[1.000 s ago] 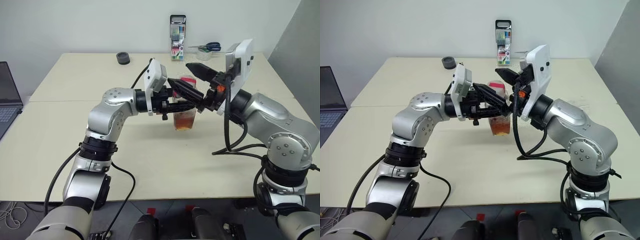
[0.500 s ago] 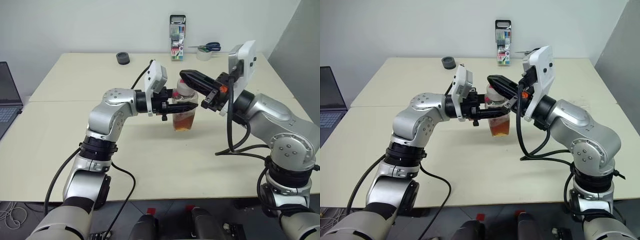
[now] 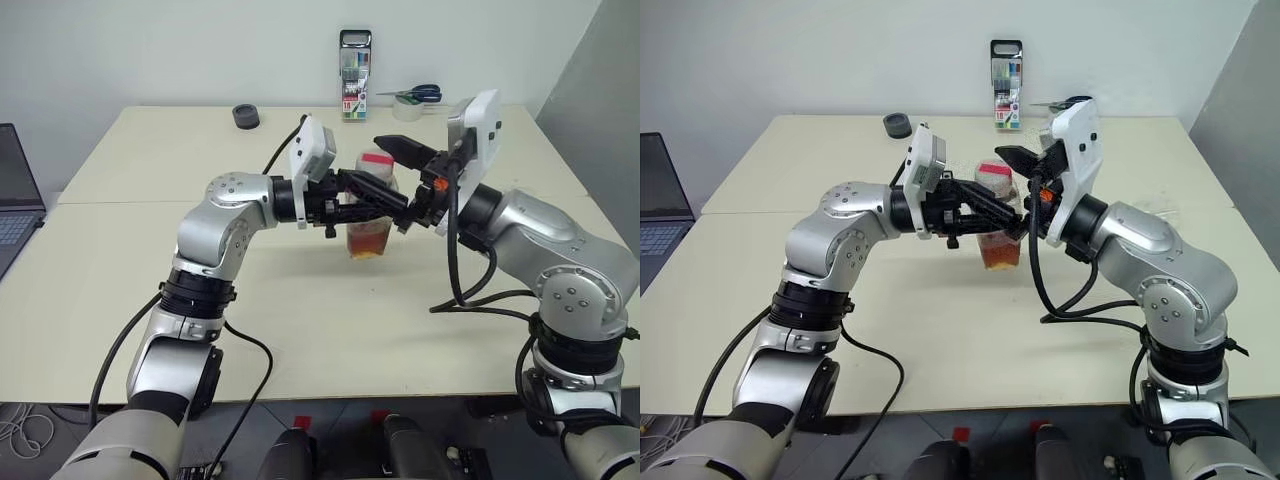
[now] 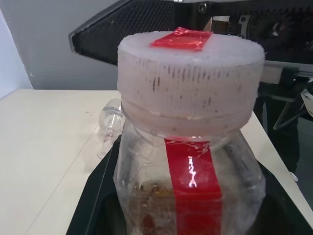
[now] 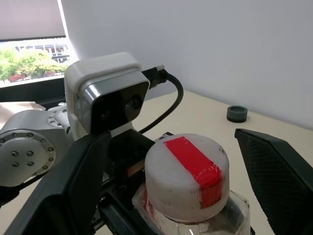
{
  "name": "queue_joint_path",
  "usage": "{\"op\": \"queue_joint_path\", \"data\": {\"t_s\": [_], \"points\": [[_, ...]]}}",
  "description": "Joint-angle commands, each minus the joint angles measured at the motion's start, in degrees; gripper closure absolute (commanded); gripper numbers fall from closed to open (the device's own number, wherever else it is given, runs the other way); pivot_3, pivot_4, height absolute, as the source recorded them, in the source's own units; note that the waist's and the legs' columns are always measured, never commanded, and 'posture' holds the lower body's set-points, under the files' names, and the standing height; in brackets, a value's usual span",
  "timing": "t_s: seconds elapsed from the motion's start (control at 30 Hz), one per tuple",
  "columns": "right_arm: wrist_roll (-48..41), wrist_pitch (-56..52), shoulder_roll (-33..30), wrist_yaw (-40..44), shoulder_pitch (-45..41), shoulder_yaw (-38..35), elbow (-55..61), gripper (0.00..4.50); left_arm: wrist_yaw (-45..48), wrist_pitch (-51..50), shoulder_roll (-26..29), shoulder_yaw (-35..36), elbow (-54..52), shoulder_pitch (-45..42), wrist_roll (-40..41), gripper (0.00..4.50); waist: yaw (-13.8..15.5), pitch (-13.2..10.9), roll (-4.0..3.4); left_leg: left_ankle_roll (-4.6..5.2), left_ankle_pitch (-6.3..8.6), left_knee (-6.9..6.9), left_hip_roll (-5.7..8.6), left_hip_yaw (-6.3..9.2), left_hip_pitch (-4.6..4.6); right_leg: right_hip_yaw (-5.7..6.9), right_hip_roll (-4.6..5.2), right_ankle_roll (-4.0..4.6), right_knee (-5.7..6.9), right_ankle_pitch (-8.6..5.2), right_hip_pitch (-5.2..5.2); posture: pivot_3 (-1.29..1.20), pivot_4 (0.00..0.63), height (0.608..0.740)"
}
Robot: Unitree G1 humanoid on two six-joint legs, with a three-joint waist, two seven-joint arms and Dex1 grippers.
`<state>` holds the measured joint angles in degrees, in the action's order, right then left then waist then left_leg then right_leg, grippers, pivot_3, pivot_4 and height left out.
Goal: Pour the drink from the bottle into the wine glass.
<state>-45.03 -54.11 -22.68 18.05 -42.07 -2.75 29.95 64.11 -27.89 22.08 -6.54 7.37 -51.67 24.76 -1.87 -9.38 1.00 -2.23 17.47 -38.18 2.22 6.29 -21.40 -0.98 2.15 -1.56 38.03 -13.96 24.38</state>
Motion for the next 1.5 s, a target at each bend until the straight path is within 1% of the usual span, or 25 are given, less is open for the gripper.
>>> {"op": "queue_joint_path", "data": {"t_s": [0.03, 0.23, 0.33, 0.47, 0.5, 0.6, 0.7, 0.73, 0.87, 0.97, 1.03, 1.13, 1.2, 1.27, 1.37, 1.4, 1.5], "points": [[0.19, 1.28, -0.09, -0.04, -0.72, -0.9, 0.45, 0.38, -0.24, 1.65, -0.43, 1.51, -0.77, -1.64, 0.77, 2.68, 0.0, 0.0, 0.0, 0.0, 0.0, 0.0, 0.0, 0.0, 0.0, 0.0, 0.0, 0.0, 0.0, 0.0, 0.0, 0.0, 0.15, 0.74], [-0.12, 1.46, 0.54, 0.12, -1.44, -1.39, -0.12, 0.38, -0.16, 2.35, -0.39, 1.55, 0.16, -1.8, 0.59, 2.68, 0.01, 0.0, 0.0, 0.0, 0.0, 0.0, 0.0, 0.0, 0.0, 0.0, 0.0, 0.0, 0.0, 0.0, 0.0, 0.0, 0.15, 0.74], [-1.03, 1.13, 1.3, -0.06, -1.14, -1.76, -0.15, 0.95, -0.24, 2.52, -0.4, 1.54, 0.23, -1.79, 0.62, 2.68, 0.0, 0.0, 0.0, 0.0, 0.0, 0.0, 0.0, 0.0, 0.0, 0.0, 0.0, 0.0, 0.0, 0.0, 0.0, 0.0, 0.15, 0.74], [-1.23, 1.09, 0.81, 1.0, -0.03, -1.49, 0.17, 2.34, -0.58, 2.63, -0.49, 1.35, -0.48, -1.26, 0.49, 2.68, 0.01, 0.0, 0.0, 0.0, 0.0, -0.01, 0.0, 0.01, 0.0, 0.01, 0.0, 0.0, 0.0, 0.0, 0.0, 0.0, 0.15, 0.74], [-1.2, 1.19, 0.68, 1.22, 0.2, -1.4, 0.14, 2.61, -0.65, 2.58, -0.51, 1.31, -0.71, -1.14, 0.49, 2.68, 0.01, 0.0, 0.0, 0.0, 0.0, -0.01, 0.01, 0.0, 0.0, 0.0, 0.0, 0.0, 0.0, 0.0, 0.0, 0.0, 0.15, 0.74], [-1.39, 1.67, 0.62, 1.94, 0.18, -1.42, -0.46, 2.61, -0.51, 2.13, -0.27, 1.38, -1.31, -1.01, 0.7, 2.68, 0.0, 0.0, 0.0, 0.0, 0.0, 0.0, 0.0, 0.0, 0.0, 0.0, 0.0, 0.0, 0.0, 0.0, 0.0, 0.0, 0.15, 0.74], [-1.71, 2.44, -0.85, 5.73, -1.23, -0.85, -2.08, 2.61, 0.68, 0.19, 0.55, 1.68, -2.51, -1.09, 2.03, 2.68, -0.01, 0.0, 0.0, 0.0, 0.0, 0.0, 0.0, 0.0, 0.0, 0.0, 0.0, 0.0, 0.01, 0.0, 0.0, 0.0, 0.15, 0.74], [-1.7, 2.79, -2.36, 9.24, -2.81, -0.14, -3.67, 2.61, 2.36, -1.06, 1.3, 1.46, -3.52, -0.99, 3.03, 2.68, -0.01, 0.0, 0.0, 0.0, 0.0, -0.01, 0.01, -0.02, 0.0, 0.0, -0.02, 0.0, 0.01, 0.0, 0.0, 0.0, 0.15, 0.74], [-4.49, 2.47, -7.91, 30.09, -12.31, 3.81, -14.03, 2.61, 9.36, -8.1, 4.33, 1.53, -6.73, -2.68, 9.29, 2.68, -0.4, -0.05, -0.07, 0.05, 0.01, 0.02, 0.03, -0.06, 0.04, 0.02, -0.12, 0.0, -0.01, 0.0, -0.04, 0.0, 0.15, 0.74], [-1.24, 5.56, -9.23, 41.52, -16.93, 8.92, -21.22, 2.61, 12.04, -11.29, 5.56, 1.31, -8.85, -3.68, 12.23, 2.68, -0.63, -0.05, -0.07, 0.08, 0.03, 0.03, 0.01, -0.08, 0.07, 0.09, -0.17, 0.0, -0.04, 0.0, -0.1, 0.0, 0.15, 0.74], [0.92, 7.46, -8.97, 45.21, -18.86, 10.52, -24.88, 2.61, 12.24, -12.33, 5.85, 0.91, -10.85, -3.9, 12.89, 2.68, -0.85, -0.05, -0.07, 0.11, 0.05, 0.03, 0.0, -0.06, 0.1, 0.06, -0.15, 0.0, -0.04, 0.0, -0.13, 0.0, 0.15, 0.74], [1.36, 7.04, -8.17, 45.51, -20.53, 8.98, -27.85, 2.61, 10.24, -12.77, 5.29, 1.51, -11.78, -3.92, 12.57, 2.68, -0.73, -0.05, -0.07, 0.07, 0.02, 0.0, 0.0, 0.01, 0.12, 0.08, -0.12, 0.0, -0.04, 0.0, -0.17, 0.0, 0.15, 0.74], [0.86, 5.33, -9.55, 44.18, -19.53, 6.47, -27.65, 1.89, 8.9, -12.24, 5.49, 2.05, -12.24, -2.96, 11.57, 2.68, -0.7, -0.05, -0.07, 0.03, 0.0, -0.02, 0.0, 0.03, 0.11, 0.06, -0.09, 0.0, -0.03, 0.0, -0.15, 0.0, 0.15, 0.74], [-0.8, 1.77, -13.29, 43.08, -16.97, 2.93, -25.46, 1.32, 7.81, -10.95, 6.39, 2.58, -12.64, -1.52, 10.07, 2.68, -0.32, -0.05, -0.07, 0.01, 0.0, -0.01, 0.0, 0.07, 0.08, 0.07, -0.01, 0.0, -0.06, 0.0, -0.14, 0.0, 0.15, 0.74], [-4.08, -3.23, -18.57, 40.23, -10.81, -1.95, -18.01, 0.26, 4.63, -10.26, 6.44, 3.76, -13.68, 0.37, 9.35, 2.68, 0.34, -0.05, -0.07, 0.0, -0.01, -0.03, 0.01, 0.11, -0.05, 0.1, 0.09, 0.0, -0.12, 0.0, -0.07, 0.0, 0.15, 0.74], [-5.11, -4.25, -19.44, 39.0, -8.97, -3.06, -15.4, 0.02, 3.71, -10.38, 6.36, 4.05, -14.05, 0.69, 9.62, 2.68, 0.38, -0.05, -0.07, 0.0, -0.01, -0.03, 0.03, 0.11, -0.09, 0.09, 0.12, 0.0, -0.14, 0.0, -0.04, 0.0, 0.15, 0.74], [-9.85, -8.3, -18.16, 30.41, -5.48, -7.51, -8.67, 0.02, 1.35, -10.22, 5.75, 4.61, -14.12, 1.0, 9.97, 2.68, 0.17, -0.05, -0.07, 0.01, 0.0, -0.08, 0.0, 0.09, -0.19, 0.07, 0.17, 0.0, -0.08, 0.0, 0.07, 0.0, 0.15, 0.74]]}}
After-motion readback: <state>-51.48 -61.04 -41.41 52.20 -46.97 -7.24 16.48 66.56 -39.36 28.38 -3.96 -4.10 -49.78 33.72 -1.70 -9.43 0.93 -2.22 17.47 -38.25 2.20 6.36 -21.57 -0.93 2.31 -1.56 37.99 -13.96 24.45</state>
